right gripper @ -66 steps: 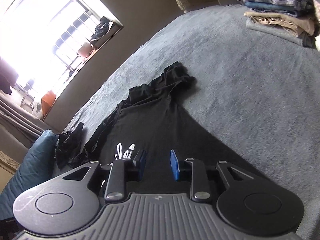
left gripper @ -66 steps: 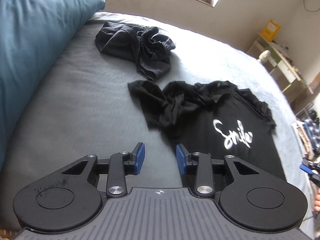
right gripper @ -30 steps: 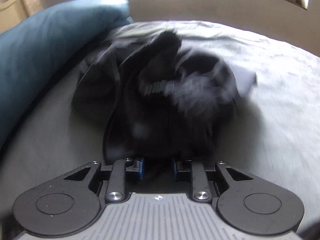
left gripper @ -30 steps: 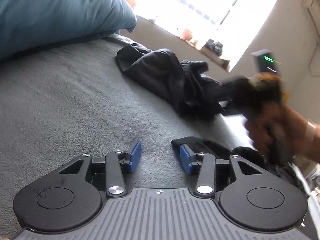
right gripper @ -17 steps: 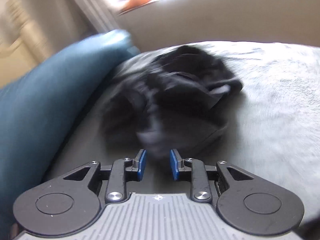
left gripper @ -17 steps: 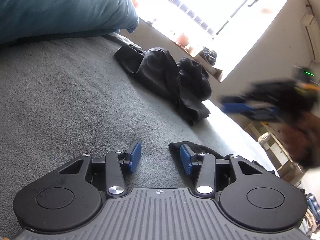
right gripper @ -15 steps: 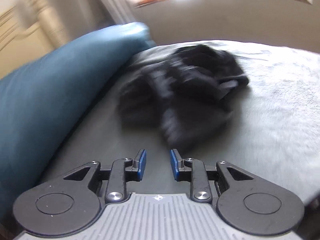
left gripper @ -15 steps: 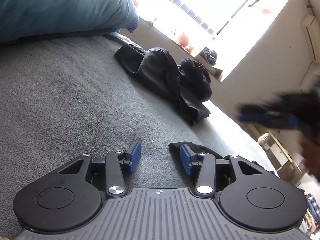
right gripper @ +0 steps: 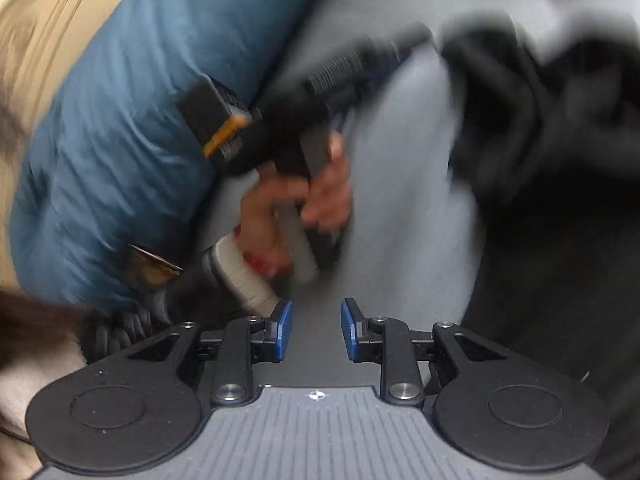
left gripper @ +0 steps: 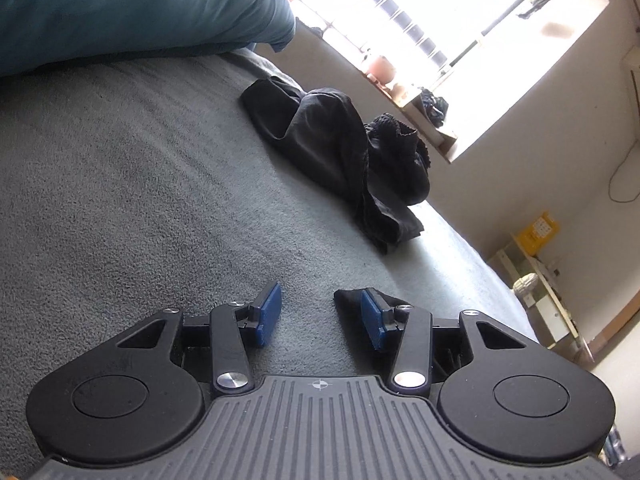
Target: Fold clothes
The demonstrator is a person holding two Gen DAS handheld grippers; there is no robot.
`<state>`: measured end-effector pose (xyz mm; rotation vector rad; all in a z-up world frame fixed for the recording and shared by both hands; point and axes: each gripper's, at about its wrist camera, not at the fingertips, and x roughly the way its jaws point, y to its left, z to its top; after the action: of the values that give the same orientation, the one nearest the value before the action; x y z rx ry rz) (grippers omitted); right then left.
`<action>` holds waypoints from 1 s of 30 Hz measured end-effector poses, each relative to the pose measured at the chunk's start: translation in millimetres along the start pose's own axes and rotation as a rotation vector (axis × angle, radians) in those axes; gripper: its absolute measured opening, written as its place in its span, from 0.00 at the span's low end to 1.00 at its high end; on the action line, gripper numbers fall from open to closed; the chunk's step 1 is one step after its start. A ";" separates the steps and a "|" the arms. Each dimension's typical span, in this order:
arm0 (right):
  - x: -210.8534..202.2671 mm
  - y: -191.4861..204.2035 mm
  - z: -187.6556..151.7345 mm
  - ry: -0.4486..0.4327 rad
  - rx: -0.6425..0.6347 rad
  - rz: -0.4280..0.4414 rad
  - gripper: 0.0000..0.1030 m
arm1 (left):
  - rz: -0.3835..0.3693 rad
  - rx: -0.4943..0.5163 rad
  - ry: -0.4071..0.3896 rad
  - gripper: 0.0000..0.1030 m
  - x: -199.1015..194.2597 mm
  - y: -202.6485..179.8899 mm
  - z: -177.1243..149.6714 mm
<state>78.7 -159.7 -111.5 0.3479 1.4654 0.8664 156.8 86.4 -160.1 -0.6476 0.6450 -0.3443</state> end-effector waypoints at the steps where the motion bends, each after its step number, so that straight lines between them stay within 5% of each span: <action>1: -0.5 2.9 -5.7 -0.058 -0.041 -0.076 0.28 | 0.005 -0.004 0.003 0.44 0.5 -0.7 0.7; 5: 9.9 25.5 -19.9 -0.274 -0.352 -0.377 0.28 | 0.025 -0.012 0.013 0.45 2.7 -3.4 3.2; 10: 51.5 41.5 -29.4 -0.327 -0.696 -0.669 0.27 | 0.041 -0.013 0.013 0.45 0.5 -6.7 1.9; 14: 66.3 33.9 -26.0 -0.342 -0.771 -0.736 0.25 | 0.044 -0.023 0.017 0.45 -1.3 -7.7 2.8; 16: 64.7 32.2 -20.4 -0.370 -0.742 -0.743 0.08 | 0.039 -0.031 0.021 0.45 -1.9 -7.4 3.5; 20: 34.3 18.8 -4.8 -0.509 -0.456 -0.607 0.03 | 0.012 -0.040 0.038 0.45 -3.4 -6.9 4.6; 26: -44.3 -36.3 -9.1 -0.790 0.092 -0.001 0.03 | -0.026 -0.036 0.058 0.45 -5.1 -7.9 5.8; 30: -59.9 -69.5 -19.5 -0.875 0.299 0.226 0.03 | -0.048 -0.089 0.079 0.45 -3.8 -4.6 6.5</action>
<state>87.9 -252.8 -118.8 0.9915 0.7312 0.5430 157.8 87.7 -151.4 -0.7384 0.7243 -0.3893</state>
